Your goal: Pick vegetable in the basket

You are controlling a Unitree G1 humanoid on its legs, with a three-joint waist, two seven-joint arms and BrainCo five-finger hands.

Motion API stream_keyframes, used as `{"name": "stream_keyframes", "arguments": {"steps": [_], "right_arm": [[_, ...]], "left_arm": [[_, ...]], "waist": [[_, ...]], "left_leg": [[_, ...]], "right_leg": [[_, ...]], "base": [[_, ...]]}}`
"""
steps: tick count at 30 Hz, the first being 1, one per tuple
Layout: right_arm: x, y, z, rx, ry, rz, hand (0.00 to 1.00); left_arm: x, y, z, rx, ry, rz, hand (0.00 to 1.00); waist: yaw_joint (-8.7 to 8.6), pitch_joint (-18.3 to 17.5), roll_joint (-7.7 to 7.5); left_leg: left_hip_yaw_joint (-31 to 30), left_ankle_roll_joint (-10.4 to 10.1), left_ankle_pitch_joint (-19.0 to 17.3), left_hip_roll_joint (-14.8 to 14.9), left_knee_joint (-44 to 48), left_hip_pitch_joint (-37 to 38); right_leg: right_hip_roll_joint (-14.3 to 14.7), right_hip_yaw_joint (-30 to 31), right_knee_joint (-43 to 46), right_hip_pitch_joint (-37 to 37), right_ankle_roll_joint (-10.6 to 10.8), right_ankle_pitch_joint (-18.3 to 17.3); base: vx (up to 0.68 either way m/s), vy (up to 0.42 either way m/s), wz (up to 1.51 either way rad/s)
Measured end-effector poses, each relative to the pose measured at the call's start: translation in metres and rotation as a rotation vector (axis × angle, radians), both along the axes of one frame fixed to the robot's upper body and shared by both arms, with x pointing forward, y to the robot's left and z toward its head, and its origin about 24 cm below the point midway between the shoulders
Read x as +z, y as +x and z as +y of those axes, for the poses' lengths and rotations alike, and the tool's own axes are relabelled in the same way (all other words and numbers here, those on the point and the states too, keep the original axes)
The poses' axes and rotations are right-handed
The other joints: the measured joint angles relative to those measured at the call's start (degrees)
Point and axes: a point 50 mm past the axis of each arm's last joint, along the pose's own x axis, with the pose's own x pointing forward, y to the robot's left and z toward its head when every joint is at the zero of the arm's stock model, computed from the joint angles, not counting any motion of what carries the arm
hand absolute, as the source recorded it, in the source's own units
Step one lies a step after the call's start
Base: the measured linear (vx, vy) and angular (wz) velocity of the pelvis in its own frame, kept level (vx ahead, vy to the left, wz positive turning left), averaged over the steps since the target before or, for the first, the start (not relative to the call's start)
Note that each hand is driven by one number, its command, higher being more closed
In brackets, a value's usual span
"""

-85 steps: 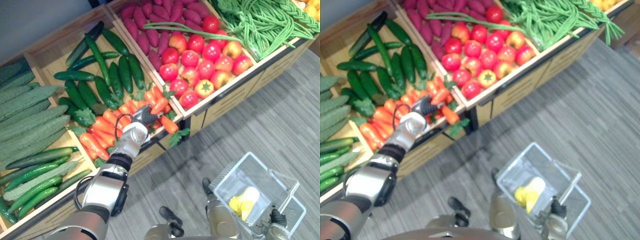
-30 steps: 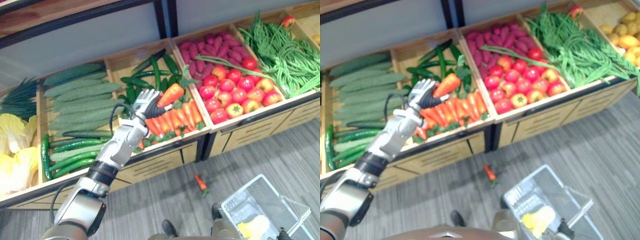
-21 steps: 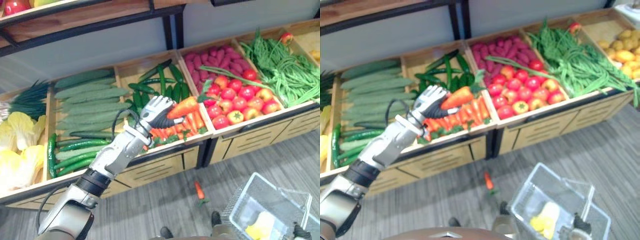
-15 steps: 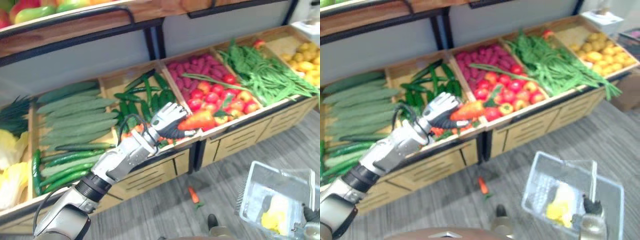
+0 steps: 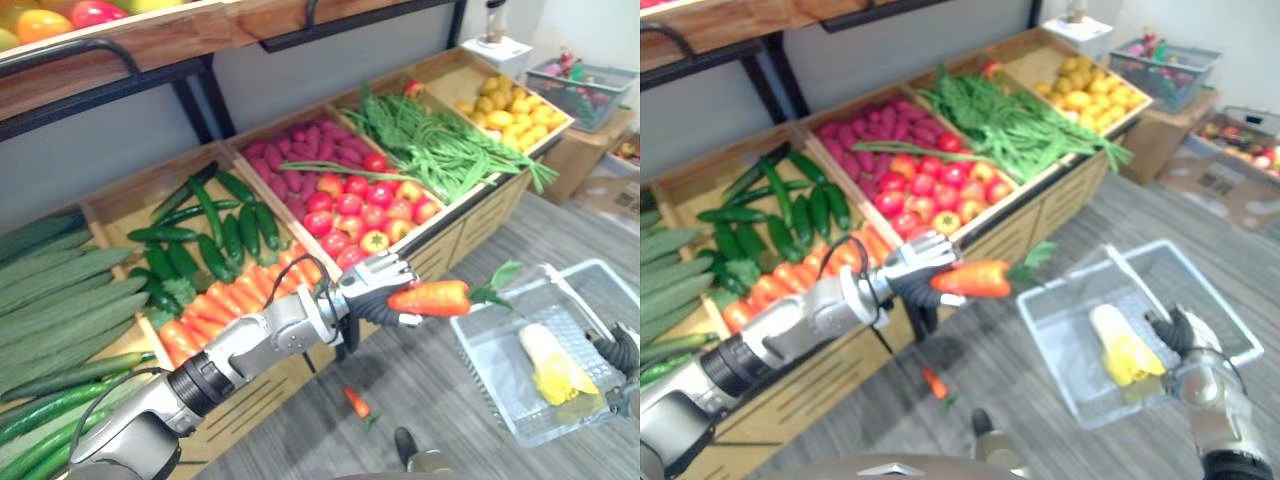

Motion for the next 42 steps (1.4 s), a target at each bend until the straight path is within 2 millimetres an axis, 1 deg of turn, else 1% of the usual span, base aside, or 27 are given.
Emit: {"name": "stream_keyframes", "arguments": {"steps": [1,2,3,4,6,9,12,13,16,18,21,22,24,26,30,36,42], "right_arm": [[0.003,0.003,0.004,0.037,-0.009,0.0,1.0],[0.008,0.012,0.012,0.113,-0.026,0.001,1.0],[0.014,0.022,0.022,0.186,-0.043,-0.004,1.0],[0.017,0.026,0.027,0.223,-0.051,-0.009,1.0],[0.024,0.039,0.047,0.354,-0.072,-0.027,1.0],[0.031,0.044,0.063,0.479,-0.106,-0.027,1.0],[0.04,0.047,0.07,0.573,-0.163,-0.016,1.0],[0.043,0.046,0.068,0.594,-0.201,-0.004,1.0],[0.047,0.046,0.066,0.619,-0.241,0.011,1.0],[0.053,0.046,0.064,0.645,-0.288,0.032,1.0],[0.069,0.051,0.063,0.672,-0.342,0.013,1.0],[0.075,0.051,0.063,0.687,-0.368,0.009,1.0],[0.081,0.051,0.064,0.704,-0.387,0.003,1.0],[0.088,0.054,0.072,0.75,-0.405,-0.018,1.0],[0.095,0.054,0.089,0.839,-0.409,-0.056,1.0],[0.1,0.052,0.11,0.94,-0.396,-0.1,1.0],[0.104,0.049,0.122,0.995,-0.39,-0.136,1.0]], "left_arm": [[-0.001,0.0,-0.002,-0.011,0.009,0.004,1.0],[-0.005,-0.002,-0.003,-0.024,0.025,0.016,1.0],[-0.008,-0.003,-0.005,-0.035,0.039,0.027,1.0],[-0.009,-0.005,-0.006,-0.045,0.047,0.032,1.0],[-0.014,-0.009,-0.009,-0.08,0.059,0.07,1.0],[-0.019,-0.016,-0.015,-0.137,0.089,0.091,1.0],[-0.024,-0.022,-0.019,-0.175,0.109,0.108,1.0],[-0.026,-0.024,-0.02,-0.189,0.123,0.116,1.0],[-0.029,-0.029,-0.021,-0.217,0.15,0.122,1.0],[-0.029,-0.03,-0.018,-0.23,0.167,0.119,1.0],[-0.028,-0.028,-0.013,-0.23,0.183,0.148,1.0],[-0.028,-0.028,-0.013,-0.234,0.19,0.146,1.0],[-0.028,-0.029,-0.013,-0.243,0.195,0.146,1.0],[-0.031,-0.031,-0.013,-0.259,0.218,0.154,1.0],[-0.033,-0.033,-0.014,-0.277,0.232,0.159,1.0],[-0.034,-0.035,-0.016,-0.298,0.243,0.156,1.0],[-0.037,-0.039,-0.019,-0.317,0.244,0.167,1.0]], "waist": [[-0.22,0.08,-0.13],[-0.43,0.07,-0.11],[-1.02,0.05,-0.05],[-1.17,0.04,-0.03],[-1.51,0.04,-0.03],[-1.54,0.05,0.06],[-1.55,0.1,0.16],[-1.63,0.16,0.3],[-1.7,0.28,0.49],[-1.97,0.6,0.91],[-3.22,1.14,1.75],[-3.34,1.46,2.25],[-3.65,1.72,2.65],[-4.25,1.98,3.11],[-4.65,2.3,3.56],[-4.75,2.34,3.71],[-4.93,2.33,3.72]], "left_leg": [[0.34,-0.05,-0.66,0.35,1.12,-0.05],[1.54,-0.37,-1.81,0.99,2.96,-0.04],[2.49,-0.62,-2.81,1.58,4.51,-0.05],[3.1,-0.72,-3.21,1.81,5.18,-0.07],[5.31,-1.22,-4.63,2.79,7.57,-0.05],[7.8,-1.85,-6.31,4.31,10.84,0.04],[9.71,-2.32,-7.71,5.24,13.28,0.14],[10.51,-2.37,-8.2,5.54,13.85,0.35],[11.64,-2.52,-8.89,6.22,15.21,0.56],[12.61,-2.52,-8.9,6.38,15.74,0.98],[13.79,-2.53,-8.9,7.15,16.67,0.89],[14.15,-2.53,-8.9,7.76,17.2,0.99],[14.18,-2.53,-8.9,8.24,17.54,0.98],[14.55,-2.54,-8.89,8.98,18.29,0.98],[15.79,-2.62,-8.84,9.7,18.88,0.93],[15.94,-2.62,-8.84,10.81,20.17,0.95],[15.94,-2.62,-8.84,10.8,20.19,0.96]], "right_leg": [[0.1,0.42,0.03,-0.03,0.0,0.0],[0.43,1.44,0.05,-0.13,0.0,0.0],[0.72,2.43,0.03,-0.27,-0.01,-0.01],[0.86,2.87,0.04,-0.45,-0.01,-0.01],[1.73,4.75,0.24,-1.19,-0.01,-0.01],[2.83,6.9,0.48,-1.59,-0.39,0.29],[3.69,9.0,0.53,-2.07,-0.54,0.46],[3.98,9.43,0.52,-2.1,-0.5,0.5],[4.43,10.62,0.31,-2.26,-0.46,0.8],[4.75,11.14,0.46,-2.44,-0.44,0.86],[5.44,11.55,0.77,-3.1,-0.49,0.9],[5.92,11.81,0.75,-3.16,-0.6,0.97],[6.16,11.7,0.74,-3.16,-0.6,0.97],[6.74,11.77,0.72,-3.34,-0.6,0.96],[7.42,11.85,0.78,-3.93,-0.9,1.18],[8.02,11.8,0.86,-3.87,-1.42,1.55],[8.06,11.87,0.91,-3.87,-1.44,1.57]], "base": [[0.03,-0.032,-0.4],[0.02,-0.05,-0.45],[0.01,-0.043,-0.46],[0.0,-0.043,-0.46],[-0.01,-0.049,-0.49],[-0.01,-0.062,-0.42],[-0.04,-0.048,-0.36],[-0.05,-0.037,-0.32],[-0.05,-0.035,-0.26],[-0.05,-0.035,-0.22],[-0.05,-0.068,-0.15],[-0.04,-0.091,-0.14],[-0.03,-0.077,-0.06],[-0.04,-0.085,-0.1],[-0.04,-0.066,-0.09],[-0.03,-0.05,-0.02],[-0.04,-0.034,0.0]]}}
